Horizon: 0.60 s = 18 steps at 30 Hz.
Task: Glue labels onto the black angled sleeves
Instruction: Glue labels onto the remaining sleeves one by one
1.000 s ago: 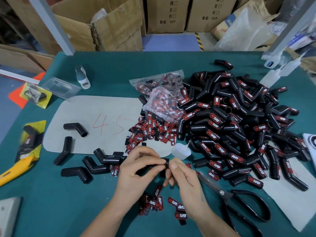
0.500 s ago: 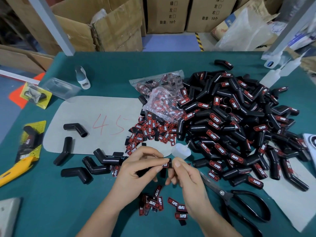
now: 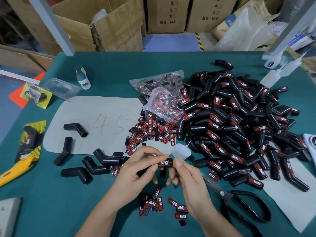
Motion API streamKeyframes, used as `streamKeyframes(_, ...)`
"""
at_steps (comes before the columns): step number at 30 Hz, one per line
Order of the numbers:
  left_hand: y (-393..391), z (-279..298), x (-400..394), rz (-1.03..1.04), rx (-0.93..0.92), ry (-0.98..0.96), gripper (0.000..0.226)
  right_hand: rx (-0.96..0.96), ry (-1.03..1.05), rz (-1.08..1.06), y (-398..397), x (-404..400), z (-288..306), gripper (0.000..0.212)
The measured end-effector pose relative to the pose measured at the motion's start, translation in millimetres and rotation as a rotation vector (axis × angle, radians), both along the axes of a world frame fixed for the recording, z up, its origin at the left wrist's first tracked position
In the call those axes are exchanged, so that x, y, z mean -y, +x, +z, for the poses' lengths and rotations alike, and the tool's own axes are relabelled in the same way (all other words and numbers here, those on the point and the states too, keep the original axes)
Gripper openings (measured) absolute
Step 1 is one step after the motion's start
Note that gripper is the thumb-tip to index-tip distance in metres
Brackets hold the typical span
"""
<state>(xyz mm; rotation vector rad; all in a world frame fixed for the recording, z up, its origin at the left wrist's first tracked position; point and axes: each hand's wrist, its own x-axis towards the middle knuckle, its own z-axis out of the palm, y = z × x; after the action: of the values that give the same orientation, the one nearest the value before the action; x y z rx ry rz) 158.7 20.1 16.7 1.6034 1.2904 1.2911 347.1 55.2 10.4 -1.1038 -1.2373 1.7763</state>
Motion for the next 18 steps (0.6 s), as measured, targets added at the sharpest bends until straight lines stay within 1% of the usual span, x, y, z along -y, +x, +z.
streamKeyframes(3, 4.6, -1.0, 0.5, 0.096, 0.04, 0.001, 0.032, 0.008, 0.019, -0.012, 0.4, -0.7, 3.0, 0.058)
streamKeyframes(5, 9.9, -0.6, 1.4, 0.152, 0.148, -0.041, 0.032, 0.025, 0.087, -0.013, -0.5, -0.9, 6.7, 0.052)
streamKeyframes(7, 14.7, -1.1, 3.9, 0.179, 0.207, -0.047, 0.035, 0.051, 0.168, 0.018, -2.6, -0.6, 9.9, 0.035)
streamKeyframes(8, 16.8, -1.5, 5.5, 0.192, 0.182, -0.035, 0.038, 0.045, 0.18, 0.028, -3.8, 0.3, 10.9, 0.026)
streamKeyframes(9, 18.7, -2.0, 6.9, 0.197, 0.14, -0.023, 0.042, 0.028, 0.177, 0.029, -5.0, 1.4, 11.7, 0.023)
streamKeyframes(11, 22.4, -2.7, 8.3, 0.2, 0.038, 0.009, 0.052, 0.005, 0.158, 0.012, -7.0, 3.8, 10.4, 0.032)
streamKeyframes(14, 30.6, -2.6, 8.8, 0.221, -0.12, 0.104, 0.064, -0.063, 0.133, -0.033, -9.5, 5.9, 7.1, 0.026)
streamKeyframes(16, 35.4, -4.6, 9.8, 0.229, -0.136, 0.176, 0.066, -0.095, 0.112, -0.048, -9.8, 7.2, 3.9, 0.032)
streamKeyframes(18, 37.1, -6.1, 9.8, 0.234, -0.104, 0.214, 0.068, -0.079, 0.099, -0.059, -9.7, 7.8, 1.0, 0.039)
